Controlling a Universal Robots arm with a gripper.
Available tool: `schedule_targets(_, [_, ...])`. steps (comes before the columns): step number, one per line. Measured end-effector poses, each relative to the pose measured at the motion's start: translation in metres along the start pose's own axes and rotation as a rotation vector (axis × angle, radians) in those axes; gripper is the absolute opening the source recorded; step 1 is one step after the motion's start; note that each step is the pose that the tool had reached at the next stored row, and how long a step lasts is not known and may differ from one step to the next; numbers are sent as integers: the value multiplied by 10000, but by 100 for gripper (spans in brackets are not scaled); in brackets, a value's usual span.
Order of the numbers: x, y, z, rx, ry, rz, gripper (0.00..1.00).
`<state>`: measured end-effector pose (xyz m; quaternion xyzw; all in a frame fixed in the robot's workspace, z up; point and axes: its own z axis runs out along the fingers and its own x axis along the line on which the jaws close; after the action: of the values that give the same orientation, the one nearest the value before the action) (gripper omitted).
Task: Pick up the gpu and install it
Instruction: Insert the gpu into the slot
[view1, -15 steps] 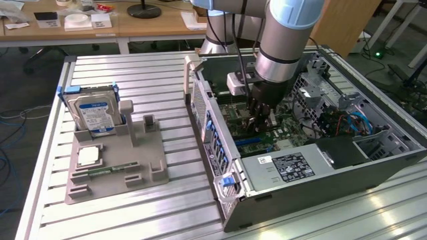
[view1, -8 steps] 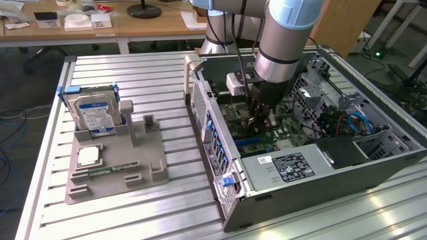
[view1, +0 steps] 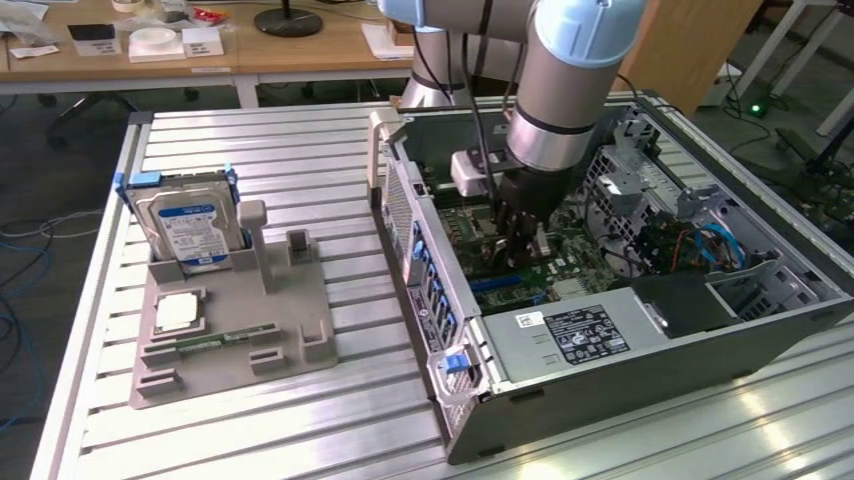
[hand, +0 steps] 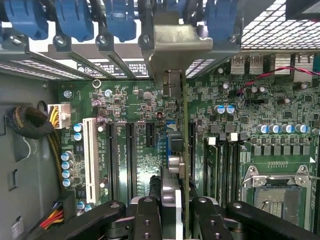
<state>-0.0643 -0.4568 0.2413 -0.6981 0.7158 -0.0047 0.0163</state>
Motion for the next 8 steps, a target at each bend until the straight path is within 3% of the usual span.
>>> schedule_targets(8, [1, 29, 18, 10, -7, -78, 29])
